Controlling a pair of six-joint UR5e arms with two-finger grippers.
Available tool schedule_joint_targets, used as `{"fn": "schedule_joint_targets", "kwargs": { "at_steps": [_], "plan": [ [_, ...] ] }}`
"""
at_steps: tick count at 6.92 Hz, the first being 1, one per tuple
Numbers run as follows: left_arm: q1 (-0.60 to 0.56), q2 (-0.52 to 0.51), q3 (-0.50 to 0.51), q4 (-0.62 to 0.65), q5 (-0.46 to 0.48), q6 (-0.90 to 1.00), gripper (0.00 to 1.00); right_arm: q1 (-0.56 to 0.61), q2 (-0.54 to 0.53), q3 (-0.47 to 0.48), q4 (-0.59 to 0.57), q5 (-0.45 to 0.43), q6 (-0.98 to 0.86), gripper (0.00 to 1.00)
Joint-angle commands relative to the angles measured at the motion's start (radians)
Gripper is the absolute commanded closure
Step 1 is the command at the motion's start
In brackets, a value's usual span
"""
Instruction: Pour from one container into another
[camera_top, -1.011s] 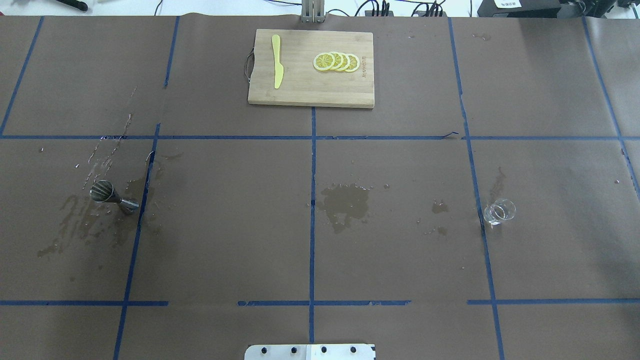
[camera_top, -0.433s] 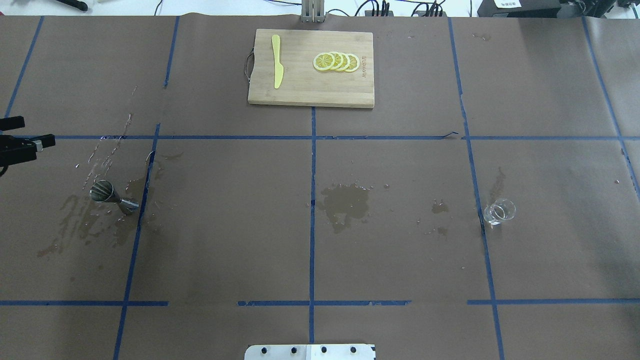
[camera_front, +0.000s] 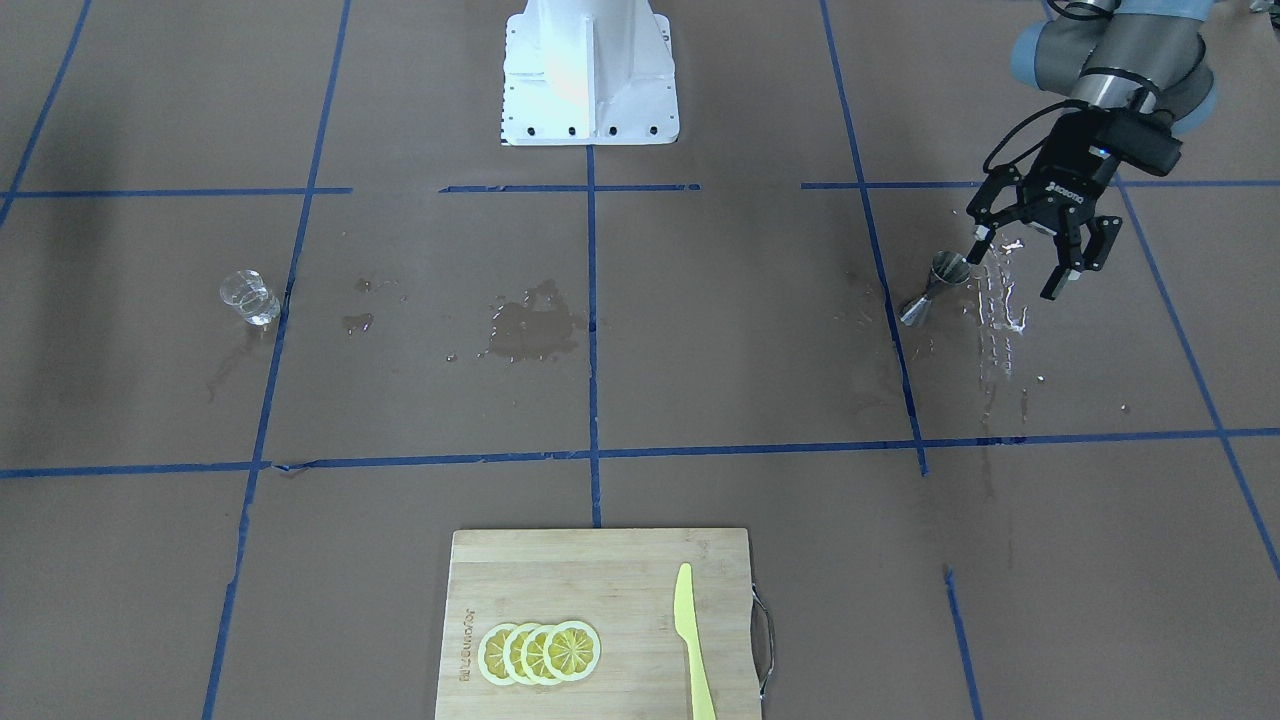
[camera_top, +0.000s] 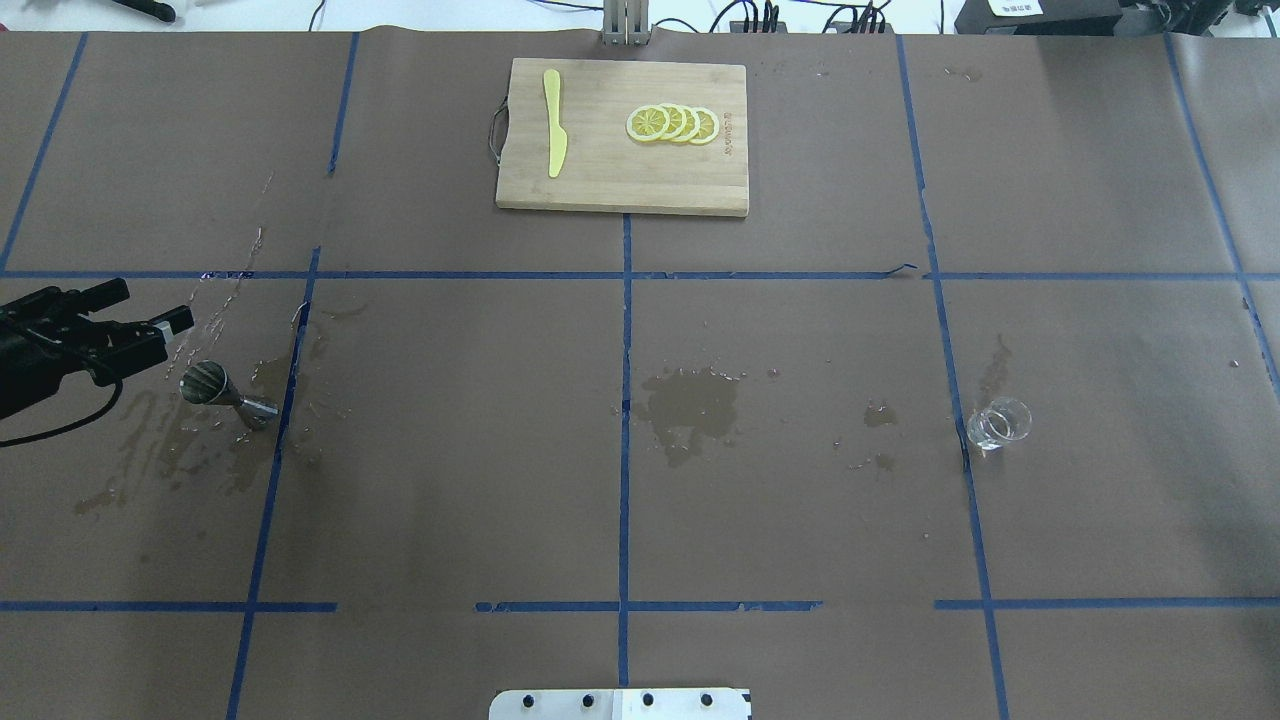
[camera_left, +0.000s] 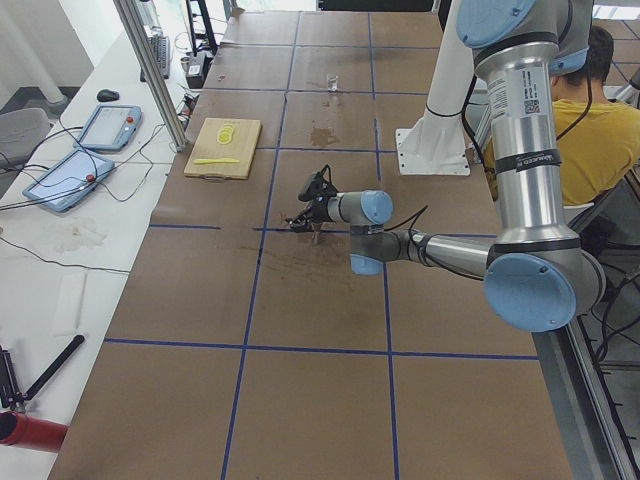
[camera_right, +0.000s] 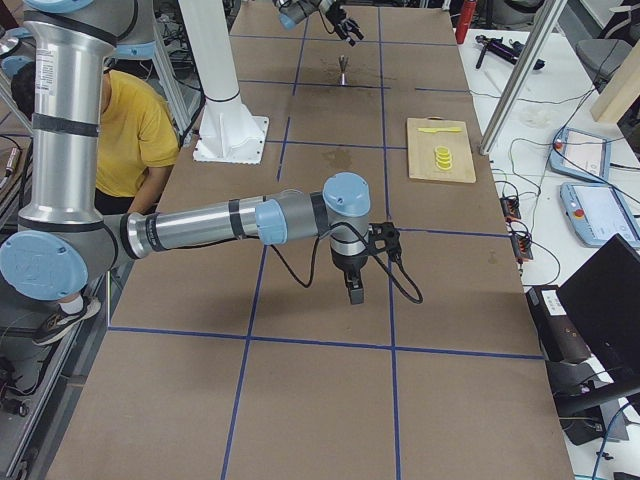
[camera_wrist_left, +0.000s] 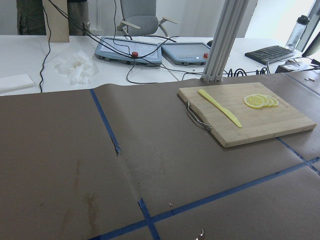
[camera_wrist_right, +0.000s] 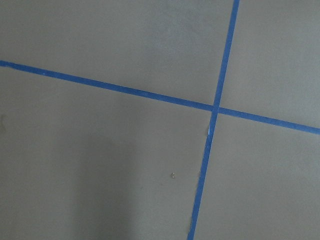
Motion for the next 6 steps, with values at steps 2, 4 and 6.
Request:
{"fn": "schedule_joint_targets", "kwargs": {
  "at_steps": [2,4,6],
  "plan": [
    [0.237,0.006,0.014,0.005,0.387,-0.015,0.00,0.001,-0.003,-0.001,0.000,0.001,0.000,0.00],
    [0.302,0.004,0.058,0.003,0.513,-0.018,0.00,0.001,-0.003,-0.002,0.000,-0.001,0.000,0.00],
    [0.348,-0.031,0.117,0.003,0.567,-0.065,0.00,0.002,-0.003,-0.004,0.000,0.001,0.000,0.00]
  ]
}}
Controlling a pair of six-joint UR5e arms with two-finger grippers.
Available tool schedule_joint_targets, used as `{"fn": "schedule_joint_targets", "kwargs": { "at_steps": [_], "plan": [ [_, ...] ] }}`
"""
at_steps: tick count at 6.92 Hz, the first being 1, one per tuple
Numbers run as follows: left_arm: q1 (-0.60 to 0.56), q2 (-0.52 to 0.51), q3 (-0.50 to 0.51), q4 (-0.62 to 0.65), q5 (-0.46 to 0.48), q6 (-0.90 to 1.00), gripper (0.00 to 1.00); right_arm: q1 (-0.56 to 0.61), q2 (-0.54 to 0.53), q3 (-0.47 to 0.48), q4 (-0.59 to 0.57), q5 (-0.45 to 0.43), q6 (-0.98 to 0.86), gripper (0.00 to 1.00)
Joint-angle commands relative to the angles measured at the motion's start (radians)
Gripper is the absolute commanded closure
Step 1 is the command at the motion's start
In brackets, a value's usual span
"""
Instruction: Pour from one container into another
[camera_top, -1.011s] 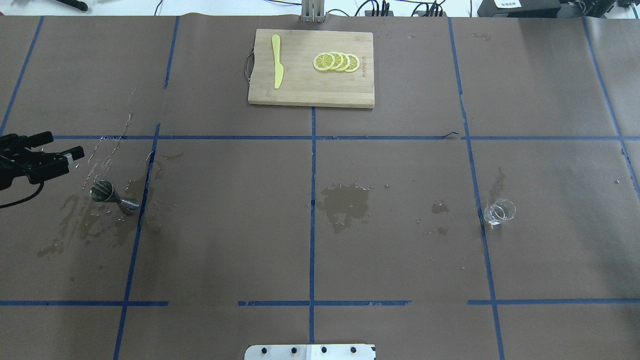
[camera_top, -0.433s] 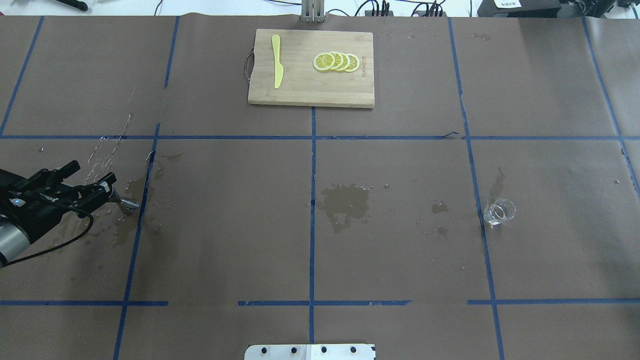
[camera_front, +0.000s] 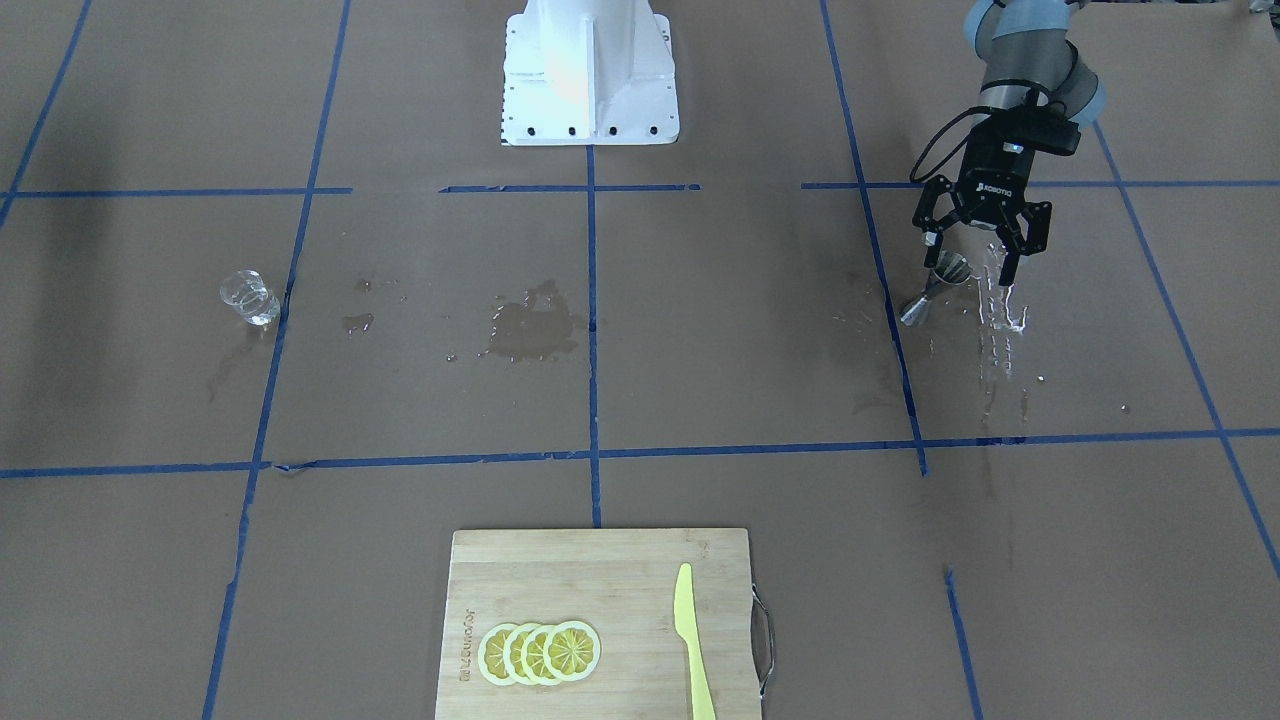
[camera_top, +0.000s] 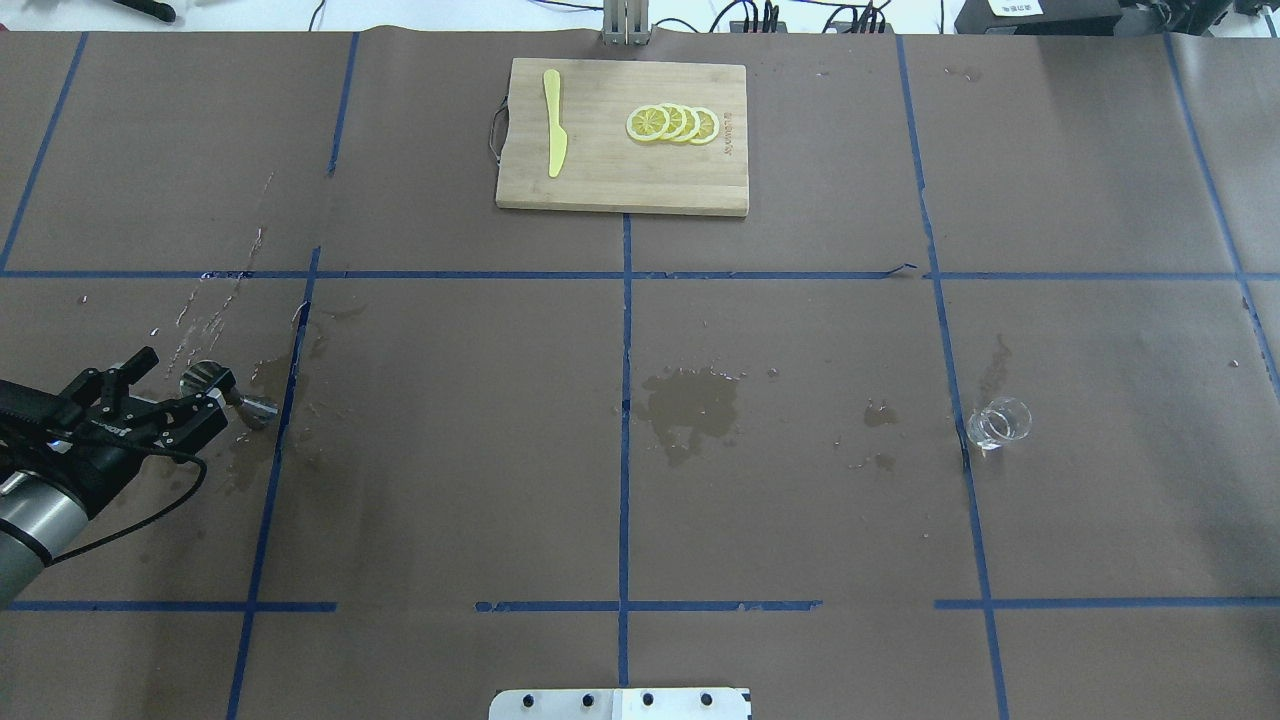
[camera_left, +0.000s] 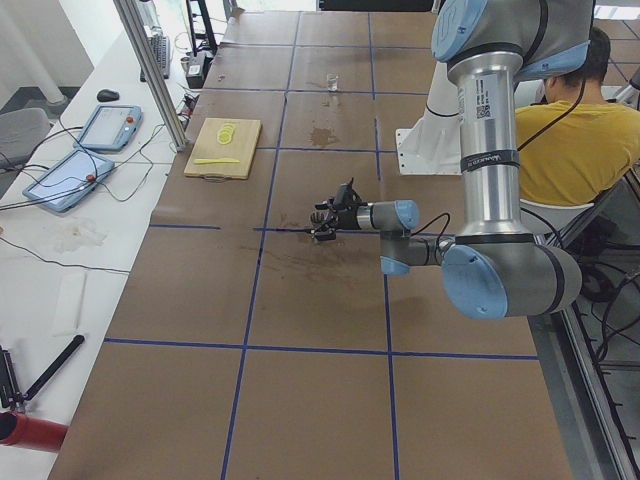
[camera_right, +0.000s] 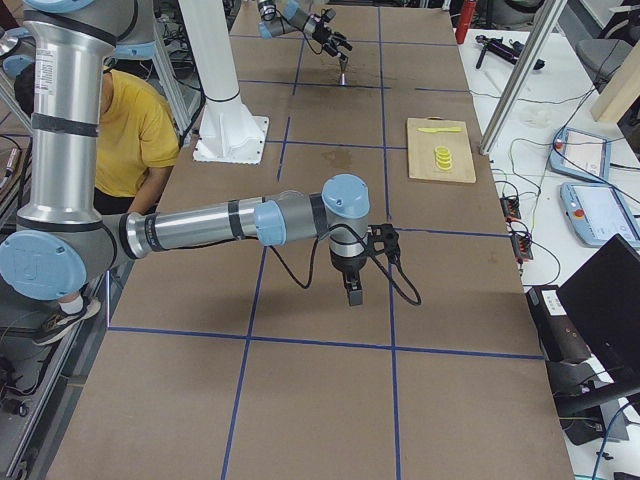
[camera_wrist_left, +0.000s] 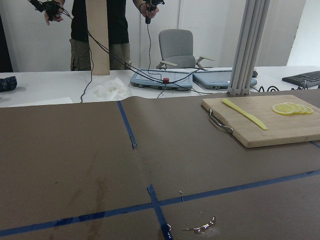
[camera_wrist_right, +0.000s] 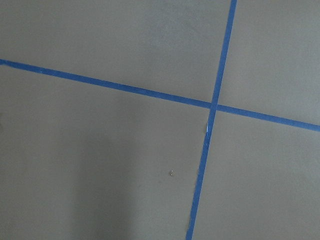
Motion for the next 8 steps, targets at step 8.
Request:
{"fn": "schedule_joint_targets", "kwargs": {
  "at_steps": [8],
  "plan": [
    [0.062,-0.088,0.137,0.001,0.066,-0.035,0.17,0.001,0.003,0.000,0.000,0.000,0.000,0.00]
  ]
}}
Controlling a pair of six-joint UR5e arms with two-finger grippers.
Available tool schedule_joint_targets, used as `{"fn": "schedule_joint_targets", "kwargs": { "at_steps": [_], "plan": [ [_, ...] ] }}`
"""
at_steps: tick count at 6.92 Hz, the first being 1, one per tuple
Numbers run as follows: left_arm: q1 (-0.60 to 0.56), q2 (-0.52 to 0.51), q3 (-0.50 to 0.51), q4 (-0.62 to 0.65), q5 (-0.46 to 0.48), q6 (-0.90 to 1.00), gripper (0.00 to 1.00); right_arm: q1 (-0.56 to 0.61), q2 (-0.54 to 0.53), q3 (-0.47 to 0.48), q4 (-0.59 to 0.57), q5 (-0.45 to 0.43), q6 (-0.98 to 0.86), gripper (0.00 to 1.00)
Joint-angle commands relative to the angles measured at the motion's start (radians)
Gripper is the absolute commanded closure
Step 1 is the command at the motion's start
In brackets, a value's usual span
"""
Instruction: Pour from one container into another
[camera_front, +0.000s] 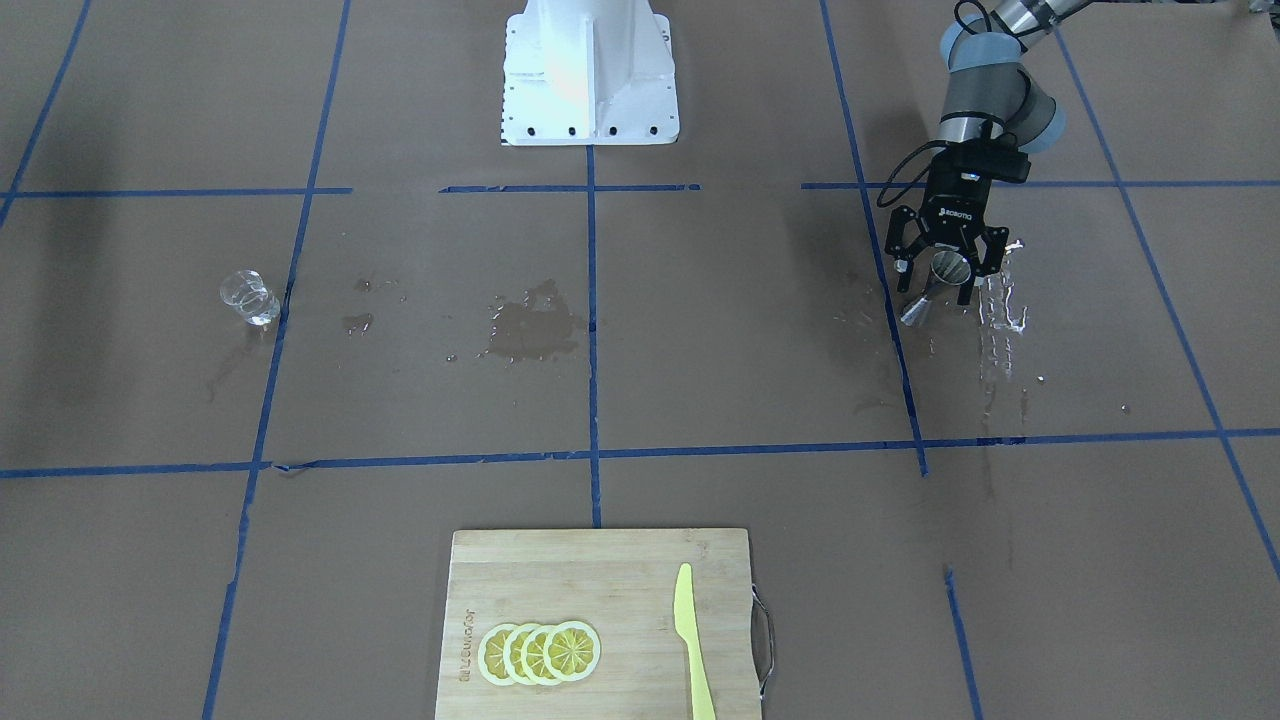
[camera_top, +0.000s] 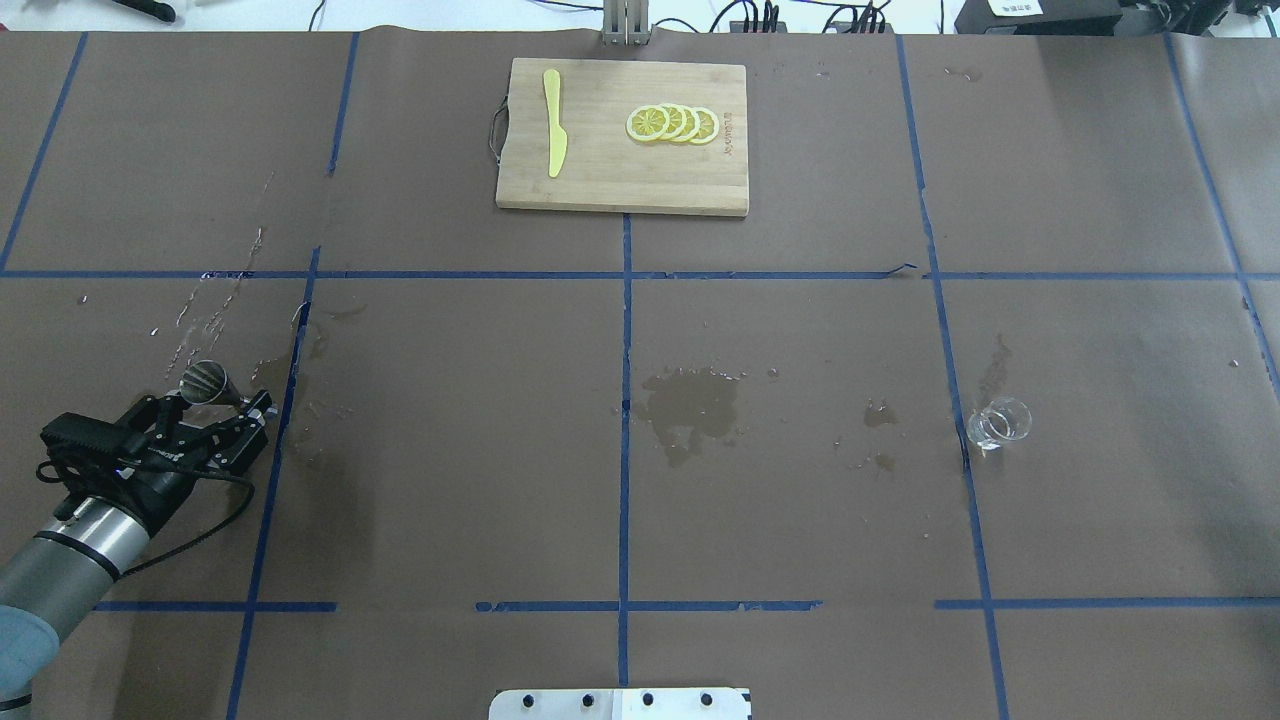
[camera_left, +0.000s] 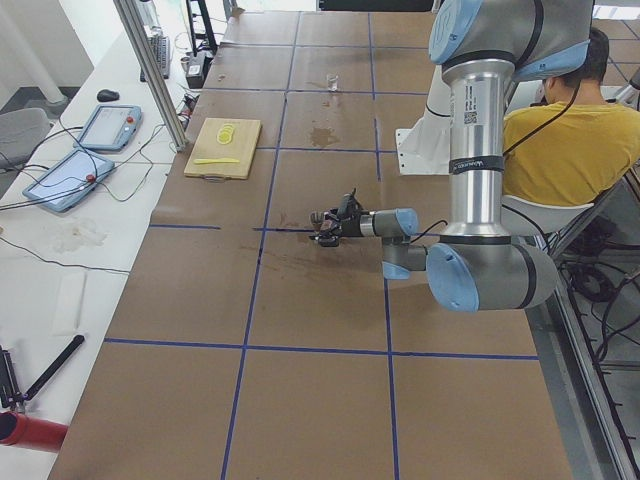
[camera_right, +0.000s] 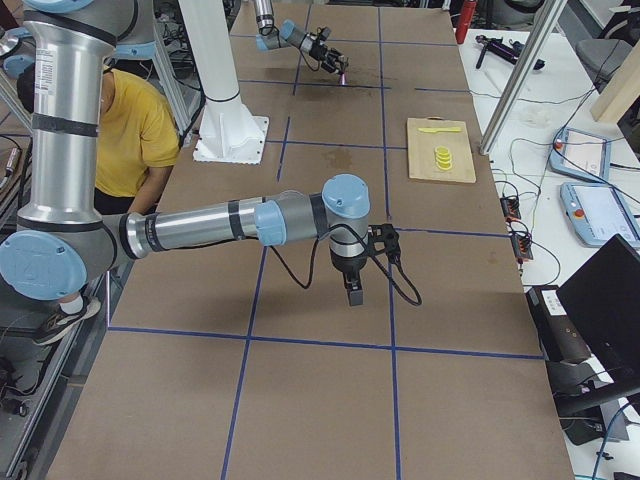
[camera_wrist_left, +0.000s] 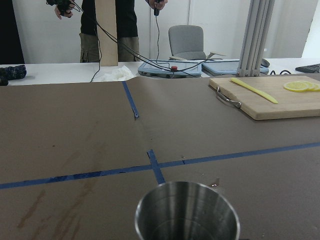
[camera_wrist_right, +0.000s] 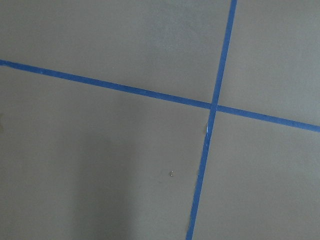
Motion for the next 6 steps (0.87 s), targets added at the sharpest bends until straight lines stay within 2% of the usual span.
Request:
{"fn": "schedule_joint_targets", "kwargs": {
  "at_steps": [1,3,5,6],
  "plan": [
    [0.004,-0.002,0.013,0.001,0.001,0.000,0.17,0.000,0.003,0.000,0.000,-0.001,0.000,0.00],
    [0.007,-0.006,0.019,0.001,0.001,0.000,0.17,0.000,0.001,0.000,0.000,-0.001,0.000,0.00],
    [0.010,-0.006,0.022,-0.002,0.001,-0.002,0.27,0.000,0.003,0.000,0.000,0.001,0.000,0.00],
    [0.012,-0.006,0.024,-0.008,0.001,-0.002,0.40,0.000,0.001,0.002,0.000,0.001,0.000,0.00]
  ]
}}
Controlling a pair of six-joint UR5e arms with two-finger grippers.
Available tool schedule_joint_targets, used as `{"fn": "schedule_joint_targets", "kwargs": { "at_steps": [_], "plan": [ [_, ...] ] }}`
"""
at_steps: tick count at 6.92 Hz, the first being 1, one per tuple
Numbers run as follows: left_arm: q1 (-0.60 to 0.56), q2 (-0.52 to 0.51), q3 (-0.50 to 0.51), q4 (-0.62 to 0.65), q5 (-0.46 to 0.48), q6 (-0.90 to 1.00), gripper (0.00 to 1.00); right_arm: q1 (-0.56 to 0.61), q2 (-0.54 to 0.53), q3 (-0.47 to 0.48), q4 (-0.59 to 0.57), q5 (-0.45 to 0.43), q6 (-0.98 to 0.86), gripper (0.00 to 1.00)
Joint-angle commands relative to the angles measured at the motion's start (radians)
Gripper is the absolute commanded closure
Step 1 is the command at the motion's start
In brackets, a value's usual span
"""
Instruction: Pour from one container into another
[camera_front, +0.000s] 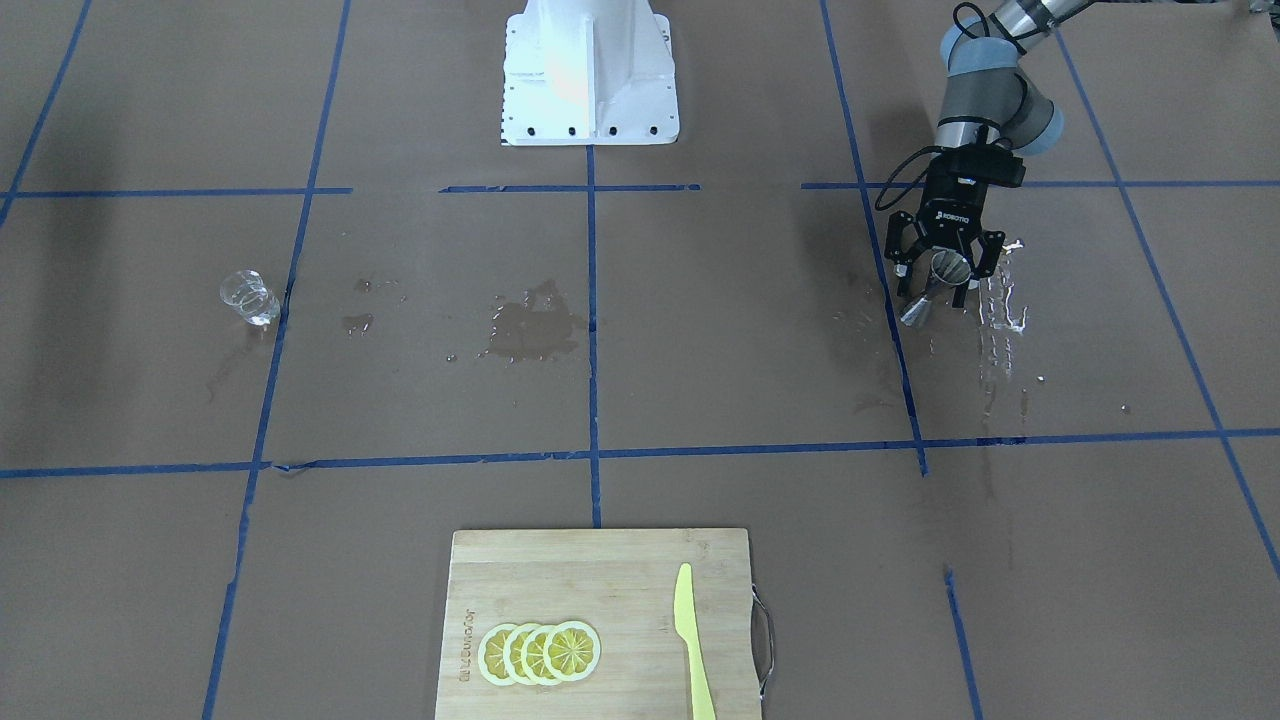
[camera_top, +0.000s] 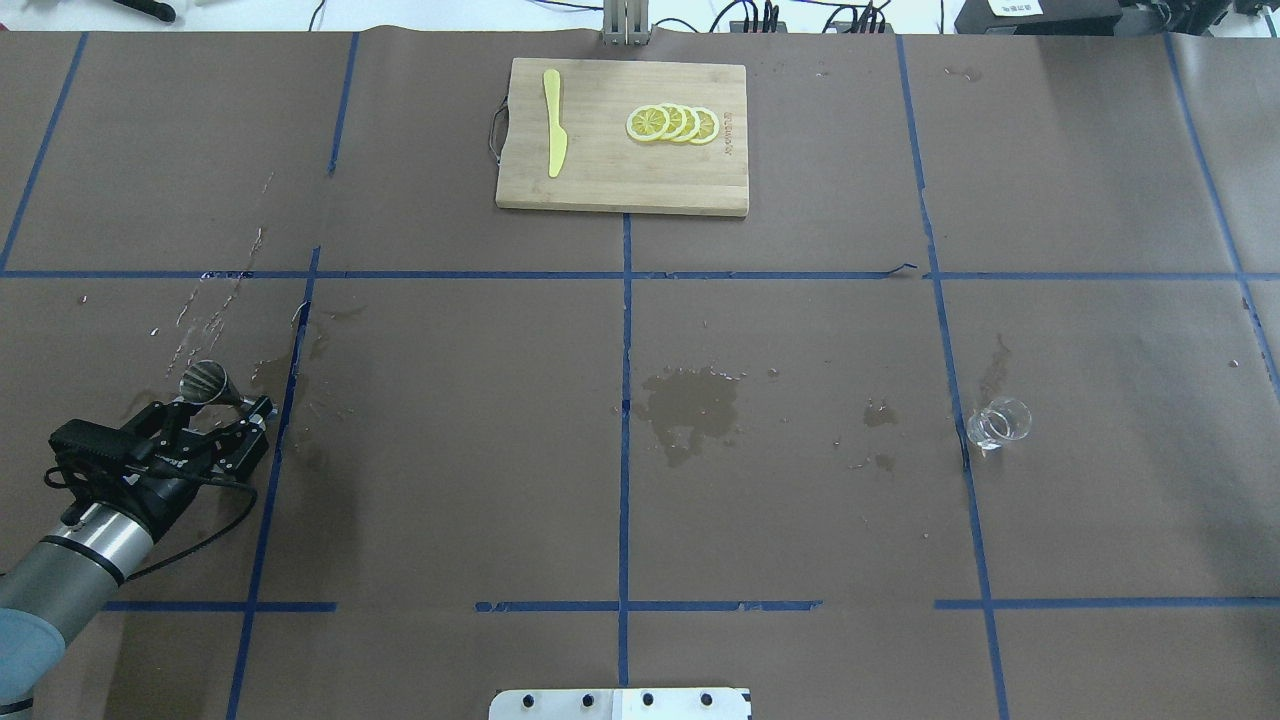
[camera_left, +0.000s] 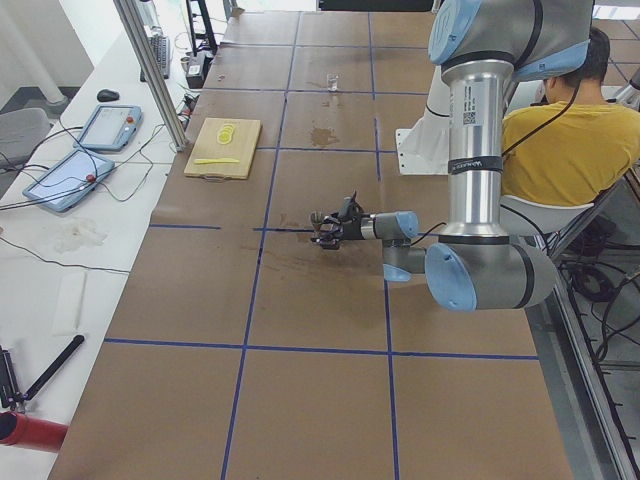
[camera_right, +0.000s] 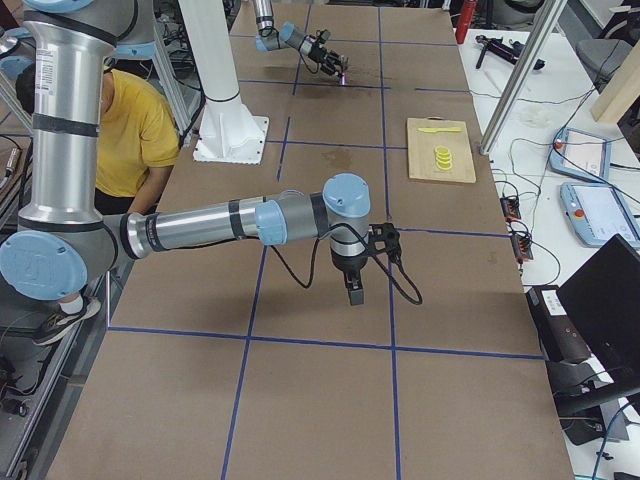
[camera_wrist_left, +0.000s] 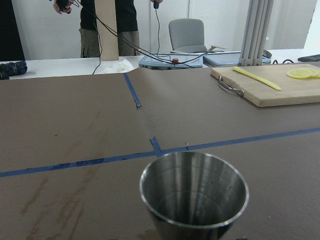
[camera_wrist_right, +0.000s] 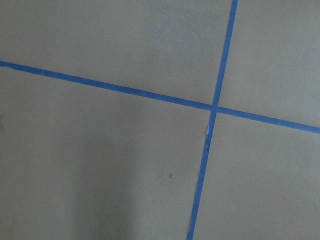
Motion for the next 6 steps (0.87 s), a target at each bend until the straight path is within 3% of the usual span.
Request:
{"fn": "schedule_joint_targets", "kwargs": {
  "at_steps": [1,6],
  "plan": [
    [0.002,0.000,0.002,-0.009,0.000,-0.001,0.48,0.000,0.000,0.001,0.000,0.000,0.000,0.00],
    [0.002,0.000,-0.001,-0.012,0.003,-0.001,0.49,0.000,-0.001,0.001,0.000,0.000,0.000,0.00]
  ]
}}
